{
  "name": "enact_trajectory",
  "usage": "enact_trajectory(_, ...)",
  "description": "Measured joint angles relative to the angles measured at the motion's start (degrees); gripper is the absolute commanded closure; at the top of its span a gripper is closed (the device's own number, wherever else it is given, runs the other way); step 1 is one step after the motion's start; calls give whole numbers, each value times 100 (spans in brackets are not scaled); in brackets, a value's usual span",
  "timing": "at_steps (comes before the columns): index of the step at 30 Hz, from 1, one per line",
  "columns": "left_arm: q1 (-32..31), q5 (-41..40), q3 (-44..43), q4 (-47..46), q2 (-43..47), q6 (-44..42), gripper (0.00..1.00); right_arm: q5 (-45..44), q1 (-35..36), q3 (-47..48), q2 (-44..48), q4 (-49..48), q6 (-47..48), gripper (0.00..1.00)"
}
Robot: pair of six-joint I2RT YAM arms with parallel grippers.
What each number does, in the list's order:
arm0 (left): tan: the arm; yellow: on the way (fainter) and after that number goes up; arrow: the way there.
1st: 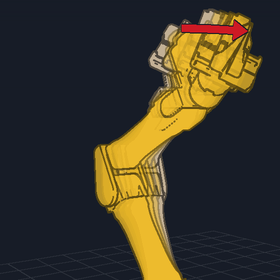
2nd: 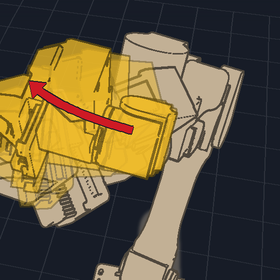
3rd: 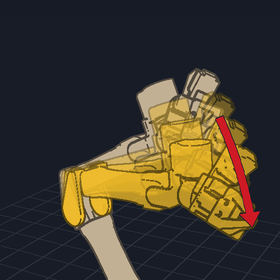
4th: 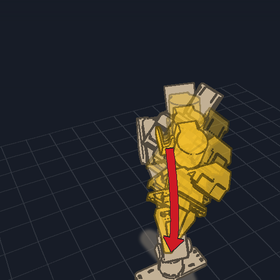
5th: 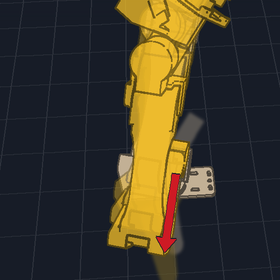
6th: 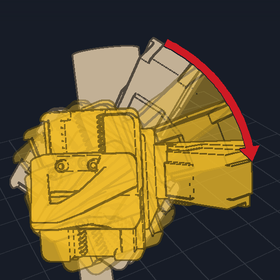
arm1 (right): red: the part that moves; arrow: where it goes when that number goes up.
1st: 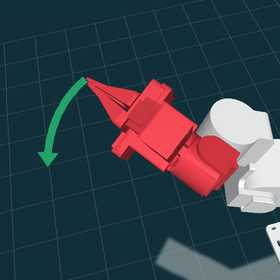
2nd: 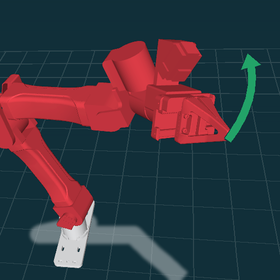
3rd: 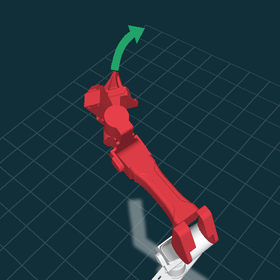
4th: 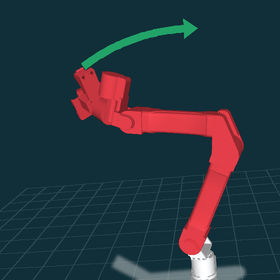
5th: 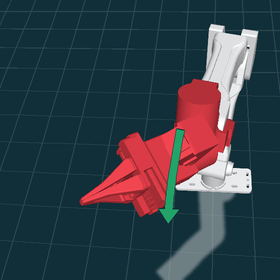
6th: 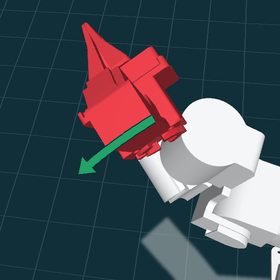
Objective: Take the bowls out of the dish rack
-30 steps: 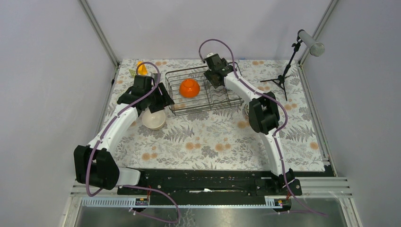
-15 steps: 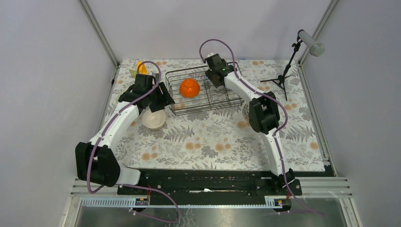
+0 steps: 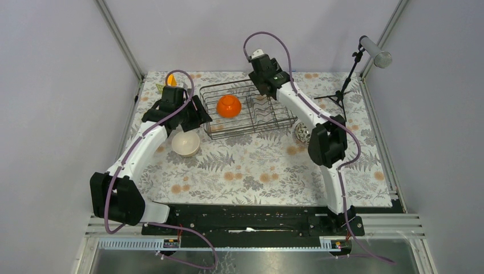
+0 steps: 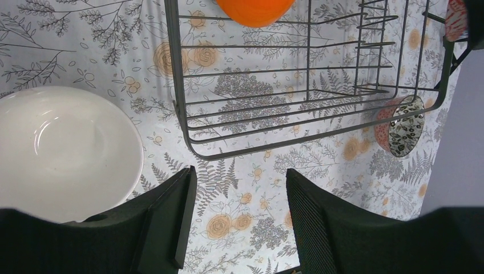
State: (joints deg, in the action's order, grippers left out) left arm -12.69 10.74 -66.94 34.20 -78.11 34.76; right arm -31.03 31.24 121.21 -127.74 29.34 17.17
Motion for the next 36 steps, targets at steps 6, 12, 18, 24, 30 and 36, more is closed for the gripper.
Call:
enact_trajectory(6,0,109,-2,-103,0,2,37,485,138,118,527,280,-833,58)
enact_trajectory(12,2,157,-2,-214,0,9,37,1526,151,83,960,505,-1937,58)
enact_trajectory(18,273,616,42,-603,0,201,37,2850,151,-267,1368,343,-2927,59)
enact_trajectory(24,599,1167,251,-1108,0,474,35,4256,138,-1005,1561,-378,-3987,60)
enact_trajectory(30,640,1733,496,-1711,2,765,33,5455,50,-2170,1727,-1670,-5331,60)
enact_trajectory(36,662,2118,603,-2133,2,986,34,6190,-90,-2959,1781,-2935,-6435,61)
